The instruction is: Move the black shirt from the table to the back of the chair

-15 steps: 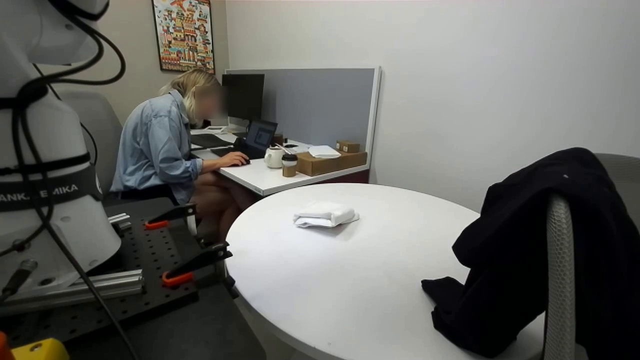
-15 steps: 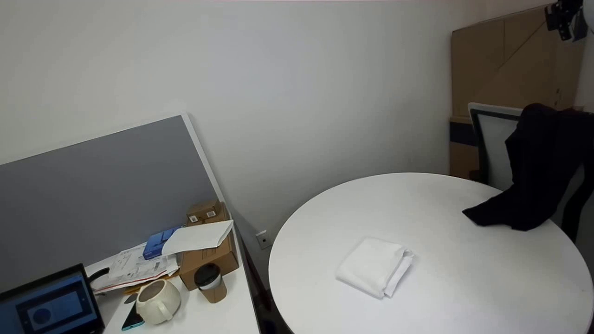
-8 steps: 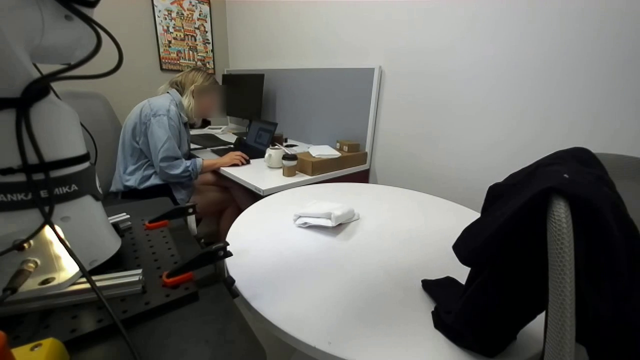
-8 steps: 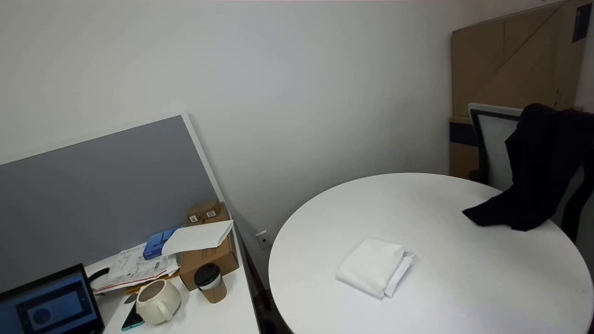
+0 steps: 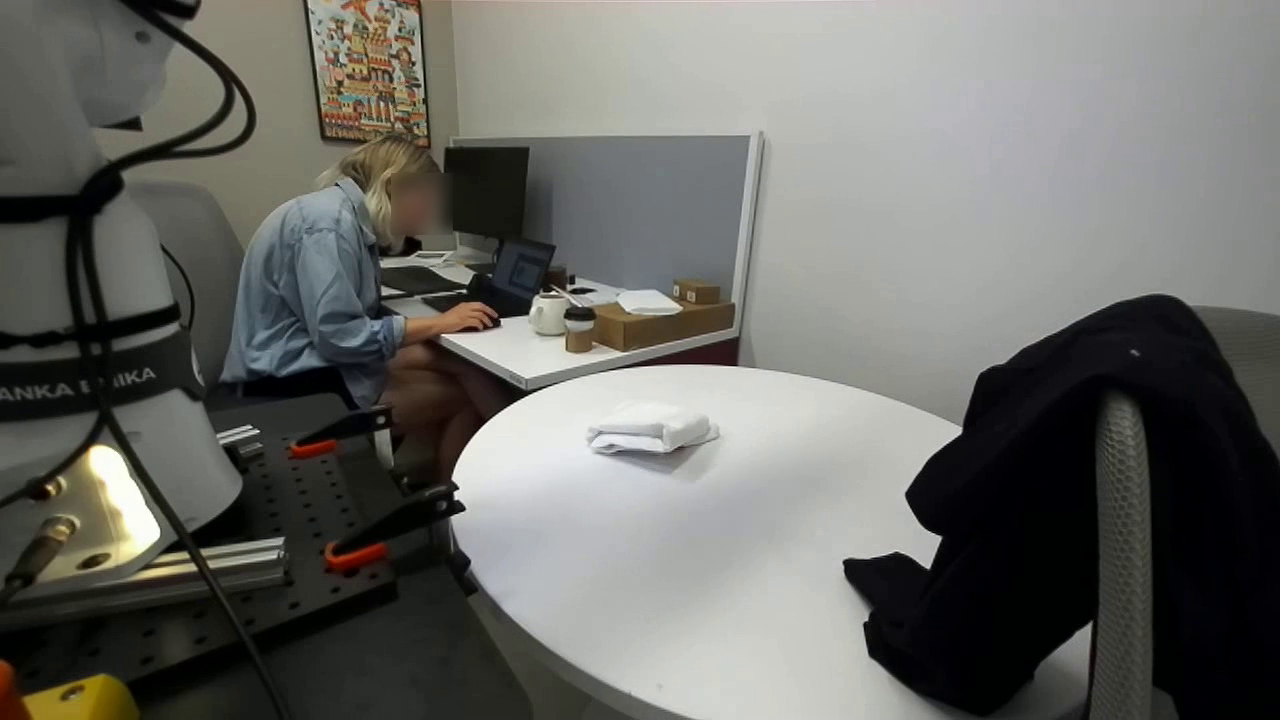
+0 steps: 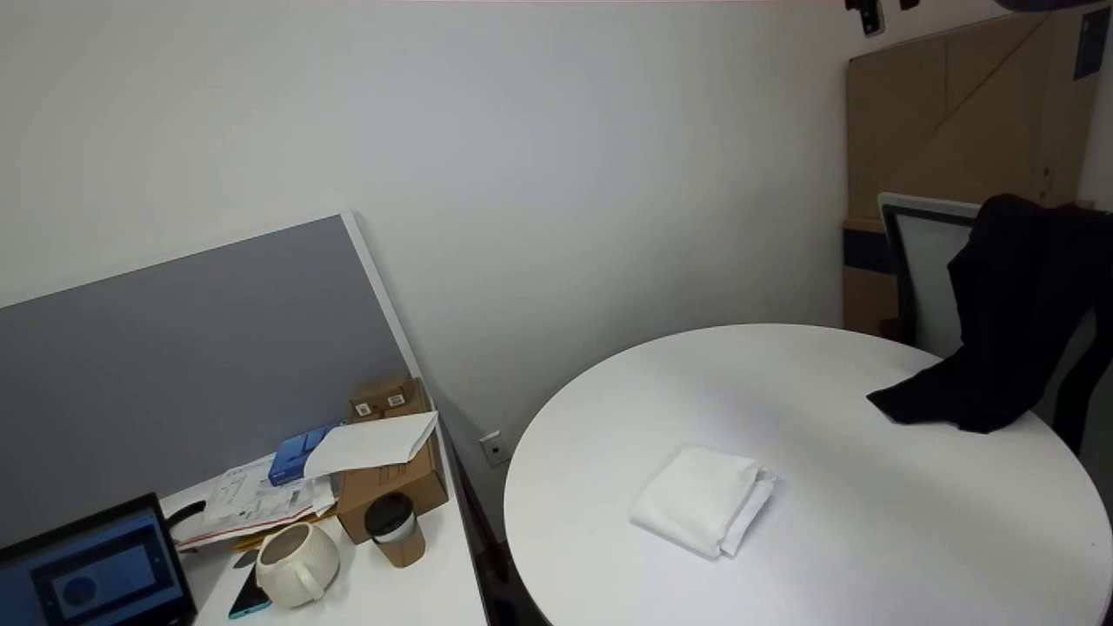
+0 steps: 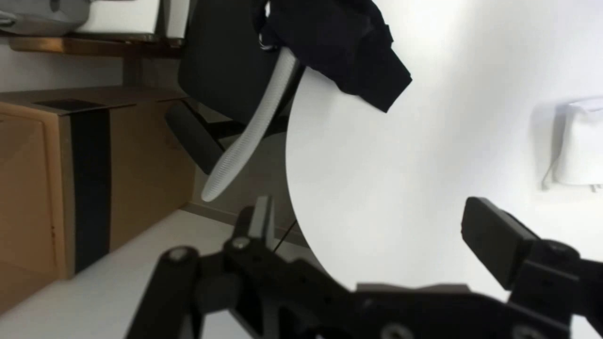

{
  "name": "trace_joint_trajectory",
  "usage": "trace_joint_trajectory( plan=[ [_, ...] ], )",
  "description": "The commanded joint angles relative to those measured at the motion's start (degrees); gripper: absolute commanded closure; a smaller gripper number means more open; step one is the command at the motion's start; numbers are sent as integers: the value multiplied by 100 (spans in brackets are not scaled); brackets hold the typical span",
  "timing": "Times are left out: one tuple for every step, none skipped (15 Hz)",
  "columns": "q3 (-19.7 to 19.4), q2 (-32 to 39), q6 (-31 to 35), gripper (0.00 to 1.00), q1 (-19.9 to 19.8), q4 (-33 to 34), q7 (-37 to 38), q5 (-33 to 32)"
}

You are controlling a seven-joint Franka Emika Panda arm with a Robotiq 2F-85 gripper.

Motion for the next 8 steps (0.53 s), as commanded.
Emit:
trace_joint_trajectory(
  plan=[
    [40,233,-269,0,315,172,-129,-37],
    [51,273,-275,0,413,173,-169,-55],
    [56,310,-292,0,503,182,-211,-74],
    [61,369,-200,0,575,216,-306,-101],
    [44,407,-77,0,667,204,-380,-157],
    [22,467,0,0,746,198,-450,-216],
    [-6,537,144,0,825,226,-466,-284],
    [-42,626,334,0,902,246,-477,-371]
  ],
)
